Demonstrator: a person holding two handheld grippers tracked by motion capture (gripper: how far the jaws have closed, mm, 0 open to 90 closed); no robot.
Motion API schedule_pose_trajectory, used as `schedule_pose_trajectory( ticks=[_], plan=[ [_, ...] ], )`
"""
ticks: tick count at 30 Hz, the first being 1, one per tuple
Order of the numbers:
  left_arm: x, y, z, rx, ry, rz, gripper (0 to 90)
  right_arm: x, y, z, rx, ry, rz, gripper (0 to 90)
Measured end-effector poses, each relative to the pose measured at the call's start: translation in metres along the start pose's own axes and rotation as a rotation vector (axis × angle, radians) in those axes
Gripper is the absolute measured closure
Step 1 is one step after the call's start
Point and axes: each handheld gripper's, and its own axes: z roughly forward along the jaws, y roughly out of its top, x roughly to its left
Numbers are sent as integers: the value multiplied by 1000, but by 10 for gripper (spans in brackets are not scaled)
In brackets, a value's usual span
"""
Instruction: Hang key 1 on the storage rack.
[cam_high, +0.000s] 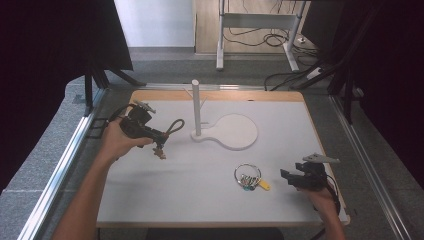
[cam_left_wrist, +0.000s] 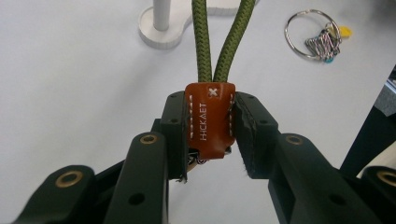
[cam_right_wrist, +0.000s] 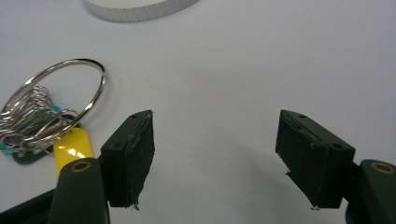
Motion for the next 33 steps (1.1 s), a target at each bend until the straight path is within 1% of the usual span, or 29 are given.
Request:
schedule_pose_trajectory(
  ticks=[1,4,5,11,14,17,20,24,27,30,31,33],
  plan=[
    [1,1,-1,-4,0,-2,670,1,0,0,-3,8,0,282],
    [2,4,-2,-7,-1,-3,670,2,1,-1,-5,10,-2,282],
    [4,6,-5,-14,1,-9,670,1,1,-1,-1,6,-10,282],
    [11,10,-11,-36,-12,-32,670,-2,1,-2,-2,0,4,284],
    [13,12,-12,-38,-9,-35,669,-2,0,-2,-4,-1,8,284],
    [14,15,-12,-40,-15,-35,670,-2,0,-2,-2,-1,8,284],
    [14,16,-12,-44,-11,-37,670,-1,0,-2,3,-7,1,285],
    [13,19,-8,-44,-11,-34,670,-1,1,-1,5,-4,2,285],
    [15,23,-8,-40,-9,-39,670,-1,0,-1,5,-4,1,285],
    [15,25,-8,-48,-11,-42,670,-1,0,-1,7,-4,1,285],
    [15,27,-8,-63,-22,-40,670,-2,0,-1,8,-4,2,285],
    [16,28,-7,-70,-30,-43,670,-2,0,-1,7,-3,2,285]
  ],
)
